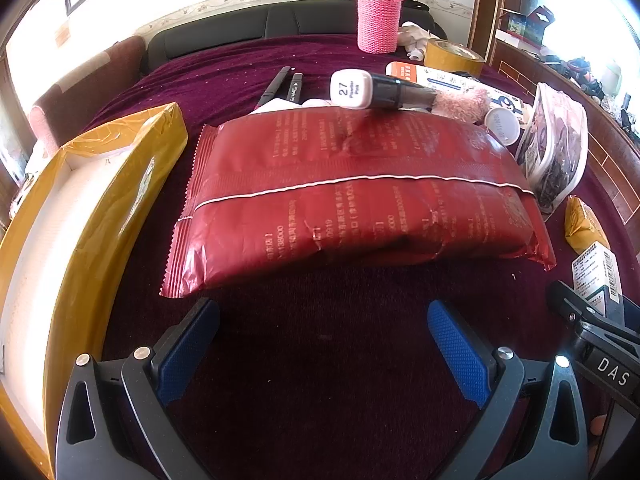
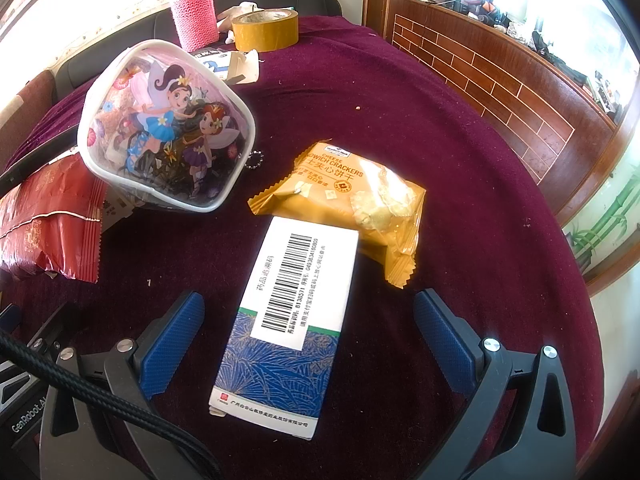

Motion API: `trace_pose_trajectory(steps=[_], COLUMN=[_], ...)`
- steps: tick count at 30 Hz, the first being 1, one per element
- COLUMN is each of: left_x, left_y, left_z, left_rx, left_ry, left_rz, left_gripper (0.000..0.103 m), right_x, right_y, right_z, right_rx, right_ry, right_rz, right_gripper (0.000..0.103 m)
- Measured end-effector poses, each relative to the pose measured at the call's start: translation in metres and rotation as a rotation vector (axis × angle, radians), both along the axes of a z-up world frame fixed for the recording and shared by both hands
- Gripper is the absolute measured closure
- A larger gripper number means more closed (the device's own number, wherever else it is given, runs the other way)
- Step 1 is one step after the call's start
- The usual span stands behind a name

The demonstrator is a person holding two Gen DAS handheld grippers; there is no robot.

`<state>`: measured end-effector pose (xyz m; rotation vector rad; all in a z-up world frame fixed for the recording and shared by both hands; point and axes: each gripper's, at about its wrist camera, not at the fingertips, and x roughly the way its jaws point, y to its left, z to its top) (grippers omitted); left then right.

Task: Organize objects
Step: 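Grasp the red snack bag with the left gripper while the right grasps the blue medicine box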

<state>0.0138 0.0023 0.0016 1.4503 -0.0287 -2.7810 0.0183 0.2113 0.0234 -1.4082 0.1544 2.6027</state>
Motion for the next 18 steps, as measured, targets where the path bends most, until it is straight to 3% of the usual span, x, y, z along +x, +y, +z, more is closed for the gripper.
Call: trace_pose_trajectory(steps=[7,10,11,12,14,16,18], left_x=[-0.001,0.006,0.013,0.019,0.034,0.047,0.052], left_y=[0.002,-0.01,-0.021,-0.028,-0.046,-0.068,-0.088], left_z=[0.001,0.011,0.024,0.035,0.065,0.091,0.105], left_rx=[0.008,0.117,0.192,0.212,0.175,0.105,0.042], left_ry=[-0.005,-0.007,0.024,0.063,0.17,0.265,0.294], left_rz=[0.002,-0.029,-0.049,-0.058,-0.06,-0.056,-0.034], left_gripper=[0.002,0.007,0.008,0.008,0.008,0.006,0.006], right_x=[-0.003,-0.002,-0.002,-0.001,-0.004,0.006,0.027], right_y=[0.002,0.002,0.002,0.002,0.005,0.009,0.008], right_z=[0.002,0.003,0.003,0.004,0.005,0.019,0.053], right_rx=[0.004,0.001,-0.002,-0.006,-0.017,-0.04,-0.013], right_ry=[-0.007,-0.008,-0.008,-0.011,-0.014,0.053,0.217], right_rz=[0.011,0.015,0.019,0.029,0.056,0.058,0.055], right_gripper=[0.0,0.0,0.0,0.0,0.0,0.004,0.004])
